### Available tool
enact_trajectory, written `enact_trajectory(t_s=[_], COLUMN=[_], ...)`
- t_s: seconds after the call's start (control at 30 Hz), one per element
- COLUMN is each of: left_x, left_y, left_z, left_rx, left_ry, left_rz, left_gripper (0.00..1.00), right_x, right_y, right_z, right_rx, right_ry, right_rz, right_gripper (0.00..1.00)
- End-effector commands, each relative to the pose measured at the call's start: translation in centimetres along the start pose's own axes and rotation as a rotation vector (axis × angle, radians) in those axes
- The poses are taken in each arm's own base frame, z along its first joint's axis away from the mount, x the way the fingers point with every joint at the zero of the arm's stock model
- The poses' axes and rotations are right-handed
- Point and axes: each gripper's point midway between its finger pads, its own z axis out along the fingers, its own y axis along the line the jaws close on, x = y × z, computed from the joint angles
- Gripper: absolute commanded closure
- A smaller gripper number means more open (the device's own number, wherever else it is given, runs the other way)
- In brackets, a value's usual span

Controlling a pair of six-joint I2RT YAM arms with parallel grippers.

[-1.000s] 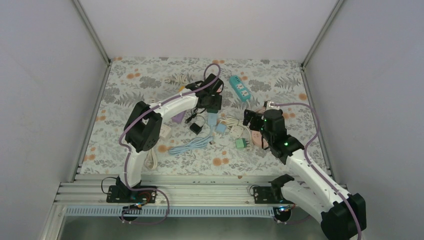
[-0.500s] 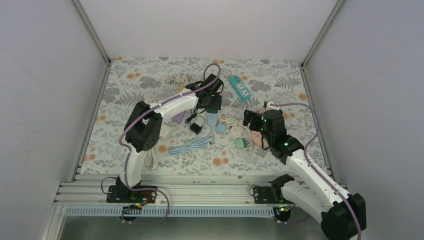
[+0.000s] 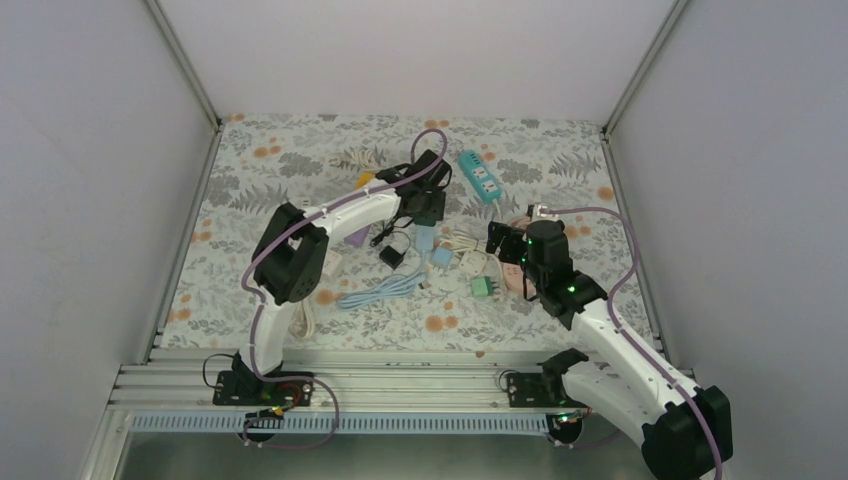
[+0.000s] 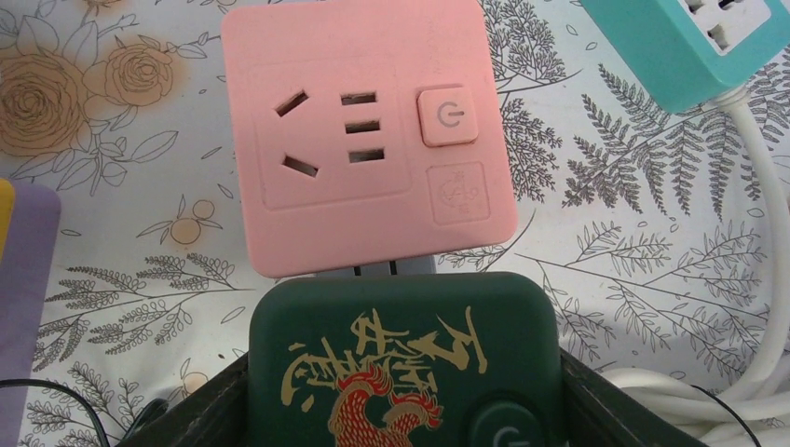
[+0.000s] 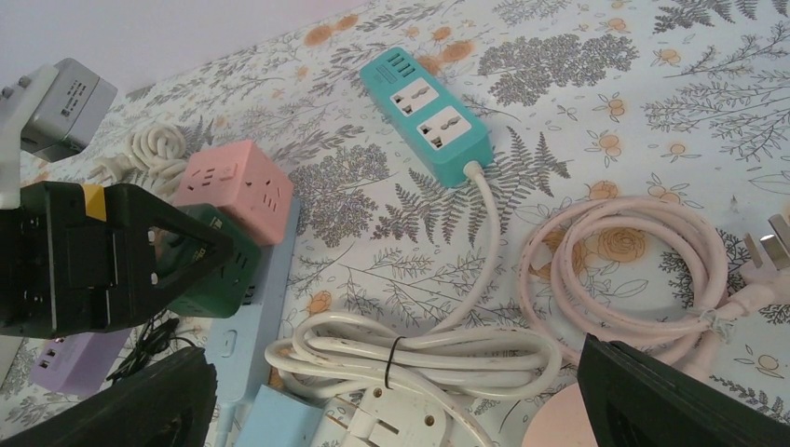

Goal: Insert the plug

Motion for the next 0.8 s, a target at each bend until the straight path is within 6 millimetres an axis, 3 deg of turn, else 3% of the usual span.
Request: enact_trajectory(t_s=[0.0, 0.3, 0.57, 0.77], left_x=[6.1, 5.8, 4.2, 4.0], left_y=[2.1, 1.3, -0.8, -0.8], left_z=[4.9, 3.4, 1.8, 2.2], left_rx=[-0.092, -0.017, 0.051, 0.007], left_ry=[0.177, 0.090, 0.029, 0.055], left_rz=[0.062, 0.034, 0.082, 0.094], left_gripper=[0.40, 0.41, 0.41, 0.41], right_x=[-0.3, -0.2, -0.2, -0.3], right_y=[-0.7, -0.8, -0.8, -0.8], right_z=[-0.1, 0.0, 0.0, 0.0], right_rx=[0.028, 0.030, 0.030, 0.026], right_ry=[-0.029, -0.028, -0.030, -0.030], right_rz=[0.009, 0.009, 0.008, 0.011], right_gripper=[0.00, 0.00, 0.00, 0.00])
